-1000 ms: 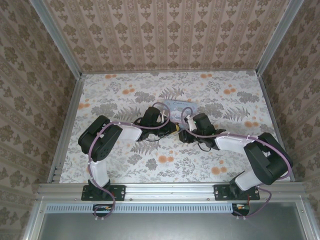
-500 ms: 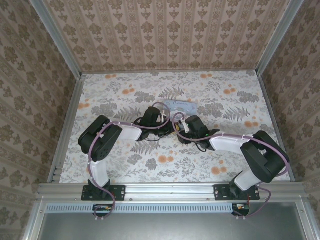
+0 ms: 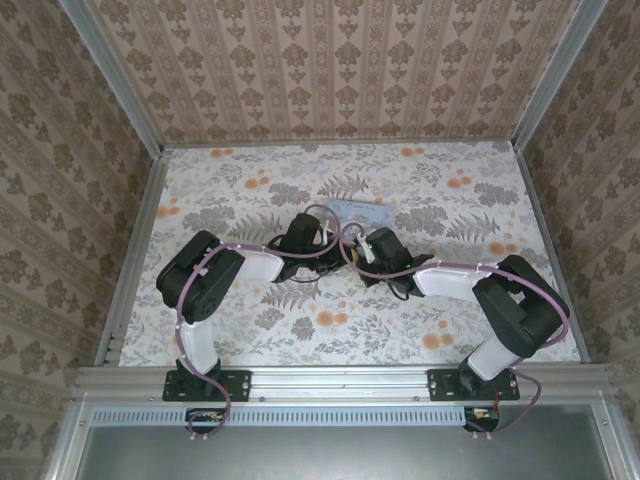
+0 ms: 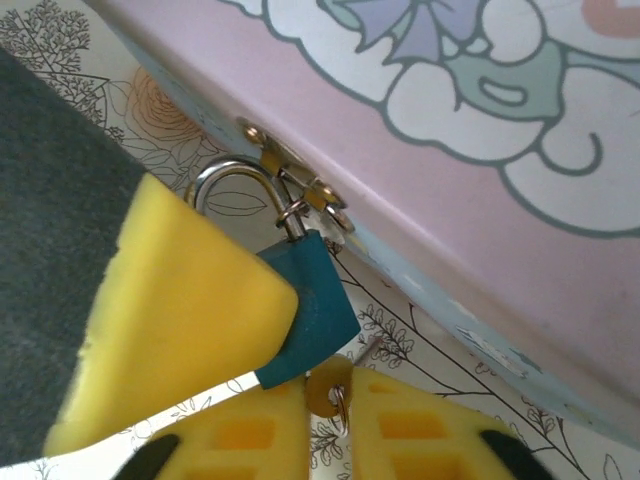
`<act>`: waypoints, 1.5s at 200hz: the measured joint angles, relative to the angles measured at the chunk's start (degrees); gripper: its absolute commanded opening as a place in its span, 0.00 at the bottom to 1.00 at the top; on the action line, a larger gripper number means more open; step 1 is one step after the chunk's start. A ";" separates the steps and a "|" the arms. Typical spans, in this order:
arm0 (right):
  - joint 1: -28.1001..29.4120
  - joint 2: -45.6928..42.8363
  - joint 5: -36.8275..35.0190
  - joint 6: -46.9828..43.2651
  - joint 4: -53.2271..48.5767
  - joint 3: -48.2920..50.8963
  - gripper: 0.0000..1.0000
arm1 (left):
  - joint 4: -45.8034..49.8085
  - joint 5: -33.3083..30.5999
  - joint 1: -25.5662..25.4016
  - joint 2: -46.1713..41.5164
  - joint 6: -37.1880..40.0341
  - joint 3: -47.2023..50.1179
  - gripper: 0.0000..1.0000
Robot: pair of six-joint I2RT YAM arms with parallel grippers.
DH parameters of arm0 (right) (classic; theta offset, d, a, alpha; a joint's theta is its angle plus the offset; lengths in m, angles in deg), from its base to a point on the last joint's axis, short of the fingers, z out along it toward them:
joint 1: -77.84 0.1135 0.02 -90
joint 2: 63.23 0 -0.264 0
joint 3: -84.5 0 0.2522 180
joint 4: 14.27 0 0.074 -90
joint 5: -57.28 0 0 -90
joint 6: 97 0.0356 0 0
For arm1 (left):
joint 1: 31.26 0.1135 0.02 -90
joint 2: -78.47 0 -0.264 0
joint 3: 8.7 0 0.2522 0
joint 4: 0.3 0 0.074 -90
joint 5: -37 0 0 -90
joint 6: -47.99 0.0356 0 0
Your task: Unlock the padlock with the key
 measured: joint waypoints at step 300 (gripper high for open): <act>-18.49 6.84 45.70 29.38 22.64 5.40 0.47 | -2.14 -1.11 0.70 -1.46 0.22 2.99 0.24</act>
